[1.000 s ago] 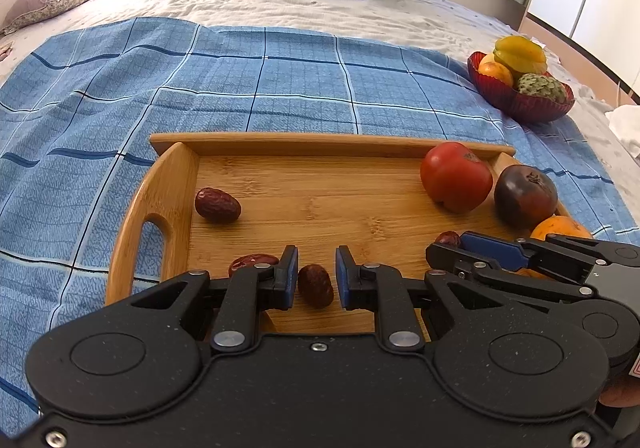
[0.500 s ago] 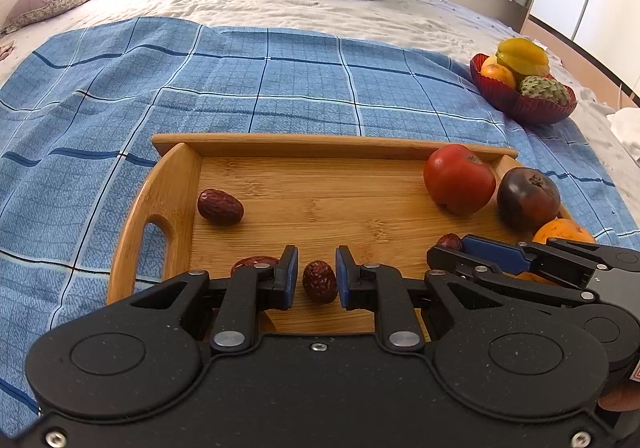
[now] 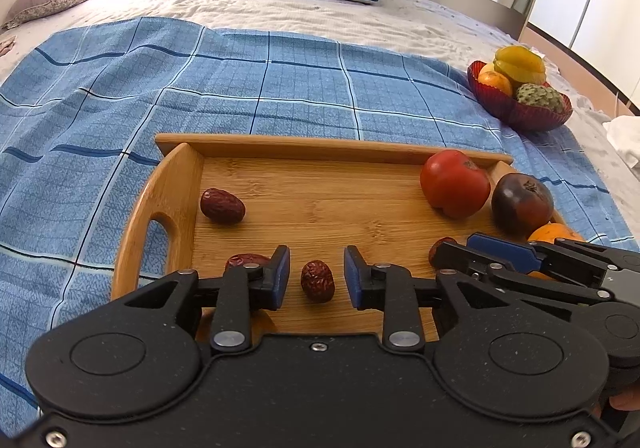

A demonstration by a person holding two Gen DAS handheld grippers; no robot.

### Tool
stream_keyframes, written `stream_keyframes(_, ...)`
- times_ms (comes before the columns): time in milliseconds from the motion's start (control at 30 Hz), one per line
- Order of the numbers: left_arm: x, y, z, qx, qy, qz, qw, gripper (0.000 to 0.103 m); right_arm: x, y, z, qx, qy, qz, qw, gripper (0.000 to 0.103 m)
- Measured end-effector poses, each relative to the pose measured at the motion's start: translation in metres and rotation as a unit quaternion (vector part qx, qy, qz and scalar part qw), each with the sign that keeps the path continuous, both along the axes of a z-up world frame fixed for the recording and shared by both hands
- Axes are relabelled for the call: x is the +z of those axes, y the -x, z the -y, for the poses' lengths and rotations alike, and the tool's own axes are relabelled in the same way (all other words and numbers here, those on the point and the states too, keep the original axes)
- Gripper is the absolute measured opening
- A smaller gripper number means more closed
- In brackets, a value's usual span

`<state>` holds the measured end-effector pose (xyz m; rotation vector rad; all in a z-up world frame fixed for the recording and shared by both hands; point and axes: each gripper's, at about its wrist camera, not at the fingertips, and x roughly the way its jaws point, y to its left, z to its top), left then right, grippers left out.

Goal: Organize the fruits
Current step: 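Lower both dates onto the tray and open both grippers, then withdraw both open grippers back from the tray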

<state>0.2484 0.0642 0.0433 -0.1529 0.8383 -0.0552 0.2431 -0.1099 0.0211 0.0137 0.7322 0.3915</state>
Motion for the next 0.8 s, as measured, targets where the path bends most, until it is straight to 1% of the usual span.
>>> stream_keyframes(33, 0.001, 0.001, 0.0, 0.0, 0.0, 0.001, 1.0, 0.03, 0.001, 0.0, 0.001, 0.0, -0.001, 0.001, 1.0, 0.046)
stream_keyframes(67, 0.001, 0.002, -0.001, -0.001, -0.001, 0.002, 1.0, 0.03, 0.002, 0.001, 0.001, -0.001, -0.002, 0.003, 1.0, 0.05)
stream_keyframes(200, 0.004, 0.007, -0.002, 0.0, 0.0, 0.007, 1.0, 0.034, 0.006, 0.005, 0.003, -0.006, 0.0, 0.011, 1.0, 0.055)
stream_keyframes(267, 0.006, 0.009, -0.003, 0.0, -0.002, 0.011, 0.9999, 0.036, 0.008, 0.007, 0.005, -0.012, -0.004, 0.013, 1.0, 0.06)
stream_keyframes(300, 0.007, 0.011, -0.003, 0.0, -0.004, 0.013, 0.9999, 0.036, 0.009, 0.007, 0.006, -0.013, -0.006, 0.014, 1.0, 0.061)
stream_keyframes(367, 0.008, 0.013, -0.004, 0.001, -0.006, 0.016, 0.9999, 0.038, 0.011, 0.009, 0.007, -0.015, -0.01, 0.016, 1.0, 0.066)
stream_keyframes(567, 0.014, 0.022, -0.007, 0.004, -0.012, 0.028, 0.9995, 0.042, 0.017, 0.013, 0.014, -0.026, -0.017, 0.025, 0.999, 0.076)
stream_keyframes(667, 0.019, 0.029, -0.008, 0.004, -0.018, 0.038, 0.9991, 0.045, 0.019, 0.016, 0.017, -0.032, -0.02, 0.03, 0.999, 0.079)
stream_keyframes(800, 0.023, 0.037, -0.008, 0.0, -0.026, 0.046, 0.9986, 0.047, 0.021, 0.019, 0.021, -0.038, -0.022, 0.035, 0.998, 0.083)
